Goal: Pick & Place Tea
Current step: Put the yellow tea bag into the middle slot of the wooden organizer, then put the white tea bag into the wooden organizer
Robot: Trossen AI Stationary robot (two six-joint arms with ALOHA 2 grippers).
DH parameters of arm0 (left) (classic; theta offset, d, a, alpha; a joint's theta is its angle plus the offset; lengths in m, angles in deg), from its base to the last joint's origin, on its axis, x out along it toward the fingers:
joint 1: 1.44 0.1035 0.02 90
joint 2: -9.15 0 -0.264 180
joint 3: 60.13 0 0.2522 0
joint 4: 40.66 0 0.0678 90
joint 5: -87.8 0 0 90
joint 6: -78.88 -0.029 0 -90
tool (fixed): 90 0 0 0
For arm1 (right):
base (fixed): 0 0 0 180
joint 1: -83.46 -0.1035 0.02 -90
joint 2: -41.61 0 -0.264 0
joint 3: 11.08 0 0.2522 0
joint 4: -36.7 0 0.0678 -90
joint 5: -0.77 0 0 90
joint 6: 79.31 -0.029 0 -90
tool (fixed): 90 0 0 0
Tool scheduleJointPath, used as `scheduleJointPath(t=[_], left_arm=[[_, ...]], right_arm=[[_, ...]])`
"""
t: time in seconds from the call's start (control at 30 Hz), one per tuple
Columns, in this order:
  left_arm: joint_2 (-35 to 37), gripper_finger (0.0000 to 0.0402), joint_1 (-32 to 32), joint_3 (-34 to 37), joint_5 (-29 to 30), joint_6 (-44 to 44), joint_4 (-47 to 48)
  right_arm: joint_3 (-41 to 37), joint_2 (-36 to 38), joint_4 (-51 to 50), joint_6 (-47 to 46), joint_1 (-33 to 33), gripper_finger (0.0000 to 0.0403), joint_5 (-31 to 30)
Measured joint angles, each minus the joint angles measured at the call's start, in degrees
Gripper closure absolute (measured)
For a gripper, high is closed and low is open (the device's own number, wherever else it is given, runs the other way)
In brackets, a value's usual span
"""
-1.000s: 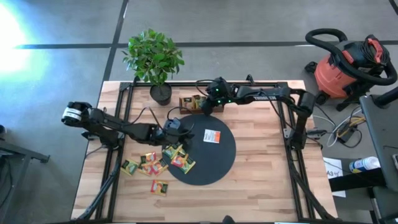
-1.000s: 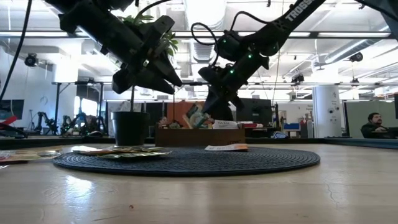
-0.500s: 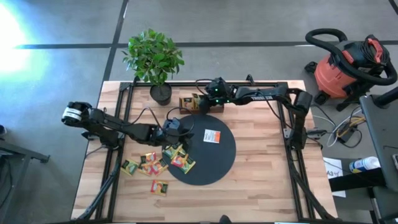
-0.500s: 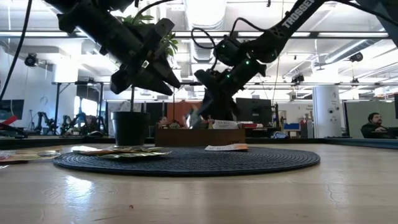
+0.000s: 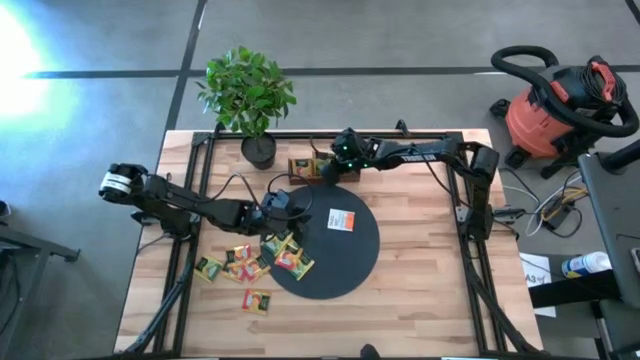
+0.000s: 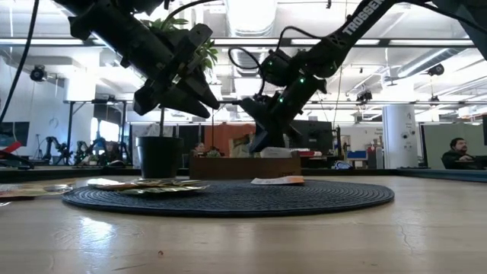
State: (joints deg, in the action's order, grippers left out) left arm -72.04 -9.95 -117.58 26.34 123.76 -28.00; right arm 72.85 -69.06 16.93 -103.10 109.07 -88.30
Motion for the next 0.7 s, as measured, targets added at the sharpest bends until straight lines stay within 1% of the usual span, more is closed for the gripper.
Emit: scheduleJointPath(t=[0.1, 0.23, 0.5, 0.7], left_arm=[[0.0, 0.0289, 0.0, 0.0, 0.0, -0.04, 0.04], [0.0, 0.0289, 0.0, 0.0, 0.08, -0.08, 0.09], [0.0, 0.0289, 0.0, 0.0, 1.2, -0.14, 0.47], [0.0, 0.0289, 0.0, 0.0, 1.22, -0.12, 0.54]], right_arm=[[1.05, 0.31, -2.5, 2.7, 0.06, 0.0393, -0.97], [1.62, -0.63, -5.81, 3.89, -0.09, 0.0376, -0.33], [1.86, -0.72, -6.21, 4.33, -0.55, 0.032, 0.92], [4.49, -0.24, -11.52, 6.45, -0.77, 0.0279, 1.03]])
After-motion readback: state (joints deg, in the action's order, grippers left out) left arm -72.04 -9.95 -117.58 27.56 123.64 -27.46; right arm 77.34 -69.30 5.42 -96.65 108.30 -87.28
